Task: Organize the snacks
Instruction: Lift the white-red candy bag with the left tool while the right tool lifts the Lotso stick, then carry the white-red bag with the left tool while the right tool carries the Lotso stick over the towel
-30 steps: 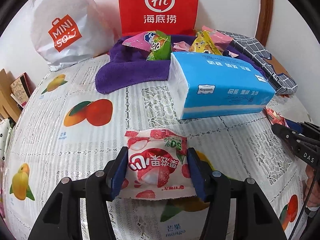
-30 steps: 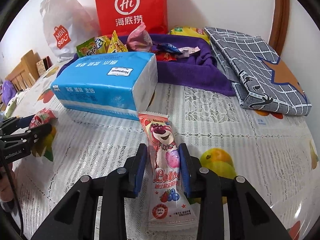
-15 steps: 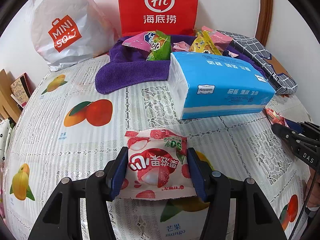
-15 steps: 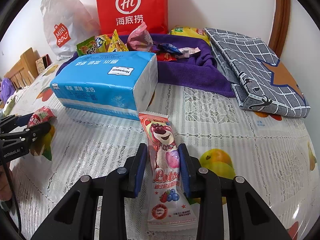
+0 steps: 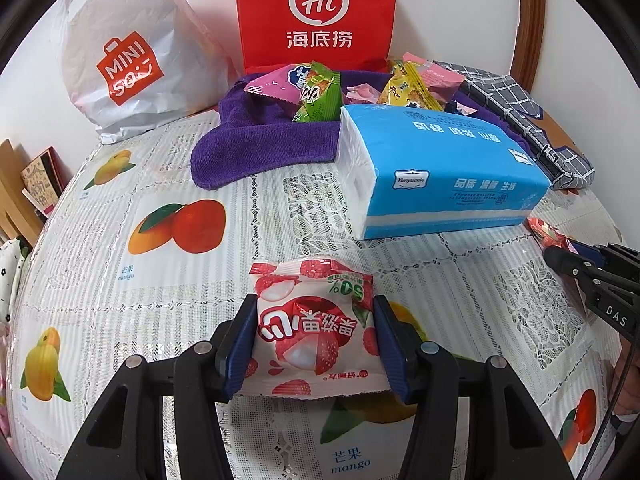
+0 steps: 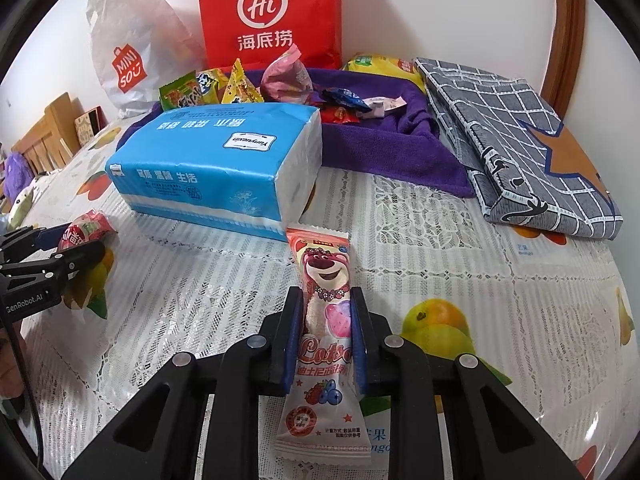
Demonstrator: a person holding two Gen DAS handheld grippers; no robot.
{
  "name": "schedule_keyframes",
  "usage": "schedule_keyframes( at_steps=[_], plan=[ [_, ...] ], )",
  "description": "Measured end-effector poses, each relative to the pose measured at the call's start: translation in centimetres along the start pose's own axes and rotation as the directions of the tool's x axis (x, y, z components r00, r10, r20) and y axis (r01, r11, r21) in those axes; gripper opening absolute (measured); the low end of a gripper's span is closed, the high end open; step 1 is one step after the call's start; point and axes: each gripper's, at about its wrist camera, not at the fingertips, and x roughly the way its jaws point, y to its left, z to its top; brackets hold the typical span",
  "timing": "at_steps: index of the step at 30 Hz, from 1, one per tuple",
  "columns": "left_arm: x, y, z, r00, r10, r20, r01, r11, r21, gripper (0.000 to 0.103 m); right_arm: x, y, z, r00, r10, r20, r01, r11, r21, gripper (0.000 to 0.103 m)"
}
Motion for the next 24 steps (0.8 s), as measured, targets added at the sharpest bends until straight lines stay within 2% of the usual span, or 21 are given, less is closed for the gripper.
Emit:
schedule_keyframes(
  at_steps=[5,9,13,24],
  plan=[
    [-0.1,0.1,0.2,1.000,-0.004,-0.018,0.004,1.000,-0.018,0.051,-0.2,0.1,0.0,1.000,-0.006,0.006,0.006,1.000,0.000,0.020],
    [-0.6,0.4,0.4,0.999,-0.038,-0.028,0.037,0.998,-0.041,0.051,-0.7,0.6,-0.1,0.999,-0.042,0.012,0.042,0.999,-0.017,0.018],
    [-1.3,0.2,0.6,0.999,-0.040,-0.020,0.039,0.998,-0.041,0.051,-1.7,0.5,0.1,1.000,0.003,0.012,-0.003,1.000,0.016,0.018],
    [-4.2,-1.1,2.0,0.997,-0.074,0.015,0.074,0.997,-0.021,0.051,-6.1,0.4,1.7,0.997,-0.006,0.076,0.002,0.999,0.054,0.018]
  ],
)
